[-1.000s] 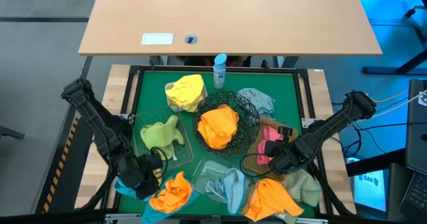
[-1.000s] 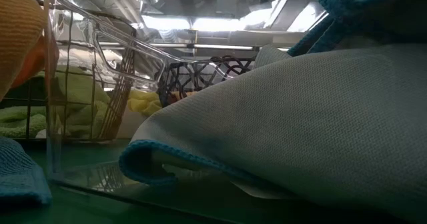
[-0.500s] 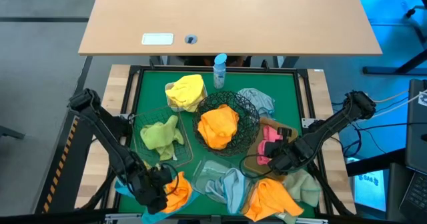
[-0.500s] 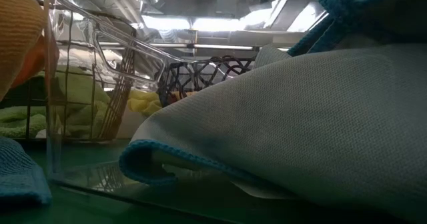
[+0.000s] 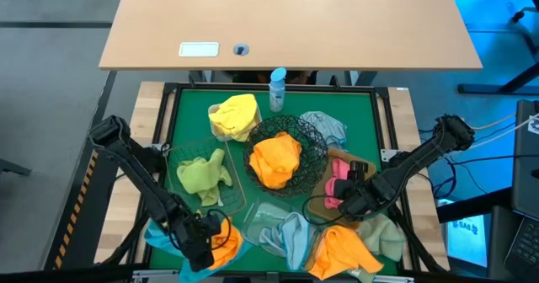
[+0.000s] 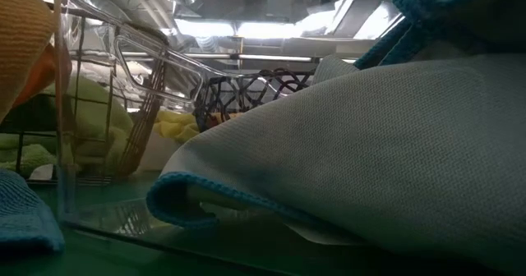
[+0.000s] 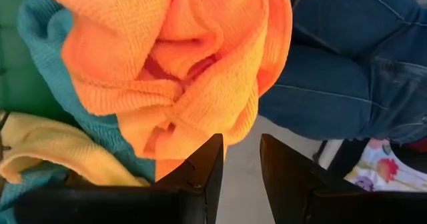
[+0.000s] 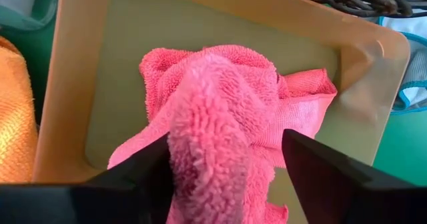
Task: Sort microfiber towel by color & place in baskets
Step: Put the pink towel into the orange bin
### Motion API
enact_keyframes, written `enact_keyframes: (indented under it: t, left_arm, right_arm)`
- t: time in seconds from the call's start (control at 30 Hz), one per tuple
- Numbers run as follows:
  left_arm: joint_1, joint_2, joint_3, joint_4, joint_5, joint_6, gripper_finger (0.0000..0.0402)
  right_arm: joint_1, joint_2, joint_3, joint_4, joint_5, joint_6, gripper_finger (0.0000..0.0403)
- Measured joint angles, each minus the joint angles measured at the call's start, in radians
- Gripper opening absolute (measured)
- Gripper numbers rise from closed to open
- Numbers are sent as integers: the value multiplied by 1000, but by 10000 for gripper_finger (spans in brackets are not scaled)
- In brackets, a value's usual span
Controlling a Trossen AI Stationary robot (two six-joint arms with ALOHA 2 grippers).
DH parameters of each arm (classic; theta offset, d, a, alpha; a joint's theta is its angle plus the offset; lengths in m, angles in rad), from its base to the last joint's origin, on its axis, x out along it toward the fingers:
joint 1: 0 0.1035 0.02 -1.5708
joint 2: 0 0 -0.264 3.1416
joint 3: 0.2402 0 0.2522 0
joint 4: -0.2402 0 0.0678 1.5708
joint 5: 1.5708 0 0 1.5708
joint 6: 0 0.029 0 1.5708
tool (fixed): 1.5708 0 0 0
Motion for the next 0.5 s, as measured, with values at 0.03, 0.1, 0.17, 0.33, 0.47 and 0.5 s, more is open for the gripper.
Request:
enact_keyframes:
  t: [0.03, 0.1, 0.17, 0.33, 0.47, 0.5]
  left_arm:
    - [5, 0, 0, 0, 4, 0, 94]
    - [13, 0, 0, 0, -2, 2, 94]
    - [20, -4, 0, 0, -9, 25, 94]
    - [29, -34, 0, 0, -15, 53, 94]
    - [29, -63, 0, 2, -16, 53, 94]
    - [28, -67, 0, 5, -16, 51, 94]
  right_arm:
    - [0, 0, 0, 0, 0, 0, 264]
    - [0, 0, 0, 0, 0, 0, 267]
    - [0, 0, 0, 0, 0, 0, 268]
    - [0, 0, 0, 0, -1, 0, 268]
    - [1, 0, 0, 0, -1, 0, 268]
    - [1, 0, 0, 0, -2, 0, 268]
